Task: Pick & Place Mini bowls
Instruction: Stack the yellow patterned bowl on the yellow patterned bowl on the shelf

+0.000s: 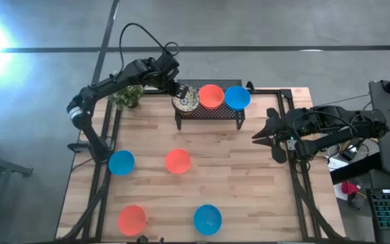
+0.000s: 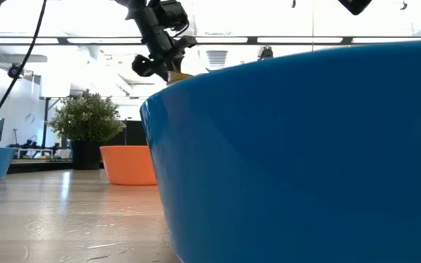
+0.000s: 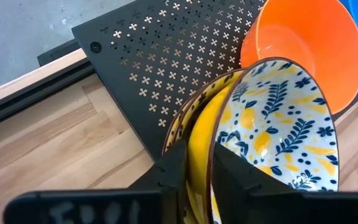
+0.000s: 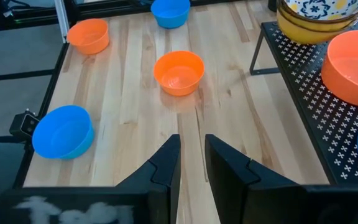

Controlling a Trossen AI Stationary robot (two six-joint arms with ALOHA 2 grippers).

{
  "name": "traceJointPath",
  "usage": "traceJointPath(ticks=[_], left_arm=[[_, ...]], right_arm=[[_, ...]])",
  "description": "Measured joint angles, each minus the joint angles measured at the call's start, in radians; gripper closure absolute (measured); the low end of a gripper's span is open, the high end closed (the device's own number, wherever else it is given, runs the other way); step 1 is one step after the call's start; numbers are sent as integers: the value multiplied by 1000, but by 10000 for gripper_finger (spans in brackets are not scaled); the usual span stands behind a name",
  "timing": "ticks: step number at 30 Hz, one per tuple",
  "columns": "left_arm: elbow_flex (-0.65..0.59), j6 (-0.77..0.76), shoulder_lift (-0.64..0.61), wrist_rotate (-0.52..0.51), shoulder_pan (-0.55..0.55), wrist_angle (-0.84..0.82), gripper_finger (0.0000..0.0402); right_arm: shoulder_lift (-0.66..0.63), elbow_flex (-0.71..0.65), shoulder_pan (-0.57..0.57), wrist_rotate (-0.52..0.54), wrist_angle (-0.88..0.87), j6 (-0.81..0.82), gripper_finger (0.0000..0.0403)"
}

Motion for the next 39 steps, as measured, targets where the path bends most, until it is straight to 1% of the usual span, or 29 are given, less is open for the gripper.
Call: traceJointPath(ticks=[3, 6, 18, 28, 39], left_arm=[[0, -3, 0, 0, 0, 0, 320], [0, -3, 0, 0, 0, 0, 314], [34, -5, 0, 0, 2, -3, 313], [36, -5, 0, -1, 2, -13, 313], [45, -5, 0, -1, 2, -65, 313]], right_arm=[[0, 0, 0, 0, 1, 0, 335], [0, 0, 0, 0, 1, 1, 335], [0, 0, 0, 0, 3, 1, 335], [0, 0, 0, -1, 19, -2, 335], [0, 0, 0, -1, 19, 1, 335]])
